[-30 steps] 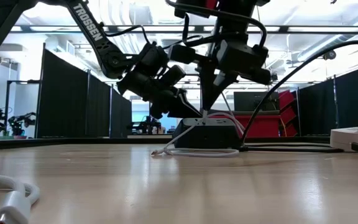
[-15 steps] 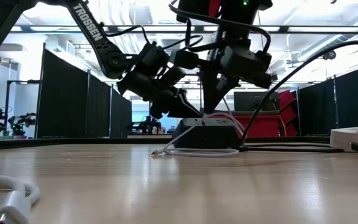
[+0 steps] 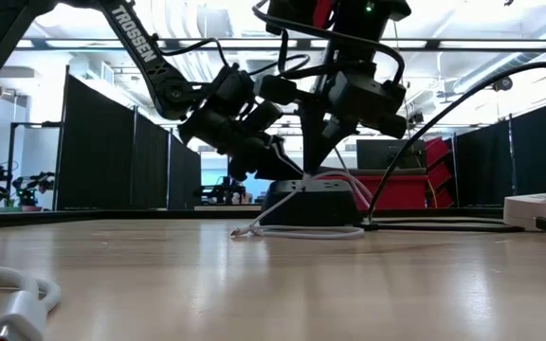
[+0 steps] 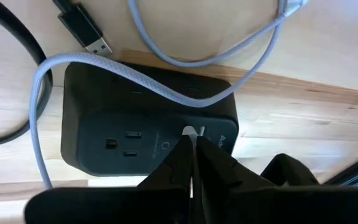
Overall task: Insert USB
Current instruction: Insert the purple charger cable into the black outlet extension
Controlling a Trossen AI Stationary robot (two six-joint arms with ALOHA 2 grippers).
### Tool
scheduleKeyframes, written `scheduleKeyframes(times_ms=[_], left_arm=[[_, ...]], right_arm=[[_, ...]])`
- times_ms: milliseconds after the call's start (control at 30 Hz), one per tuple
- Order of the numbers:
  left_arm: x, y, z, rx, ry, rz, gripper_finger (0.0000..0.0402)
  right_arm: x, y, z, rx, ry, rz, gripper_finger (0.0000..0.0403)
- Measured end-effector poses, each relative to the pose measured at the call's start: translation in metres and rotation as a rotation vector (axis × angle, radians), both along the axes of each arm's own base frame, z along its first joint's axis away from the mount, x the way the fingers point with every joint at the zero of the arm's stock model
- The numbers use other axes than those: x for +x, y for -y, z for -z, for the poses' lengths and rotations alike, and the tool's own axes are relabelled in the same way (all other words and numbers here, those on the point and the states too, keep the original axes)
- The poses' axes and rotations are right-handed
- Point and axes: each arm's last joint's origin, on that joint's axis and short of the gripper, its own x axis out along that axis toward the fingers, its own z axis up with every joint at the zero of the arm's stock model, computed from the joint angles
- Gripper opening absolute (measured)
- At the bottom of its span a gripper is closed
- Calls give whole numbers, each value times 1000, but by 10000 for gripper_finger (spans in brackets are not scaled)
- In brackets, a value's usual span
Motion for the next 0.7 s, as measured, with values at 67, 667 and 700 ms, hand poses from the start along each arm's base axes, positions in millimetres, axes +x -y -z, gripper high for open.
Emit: scheduleKeyframes(times_ms=[67, 667, 700], left_arm=[[-1, 0, 2, -7, -18, 0, 69], [7, 19, 11, -2, -43, 39, 64], [9, 20, 13, 6, -39, 36, 64]], right_arm=[[0, 1, 0, 0, 1, 2, 0], [1, 6, 0, 15, 15, 31, 0], [1, 7, 0, 18, 15, 32, 0]])
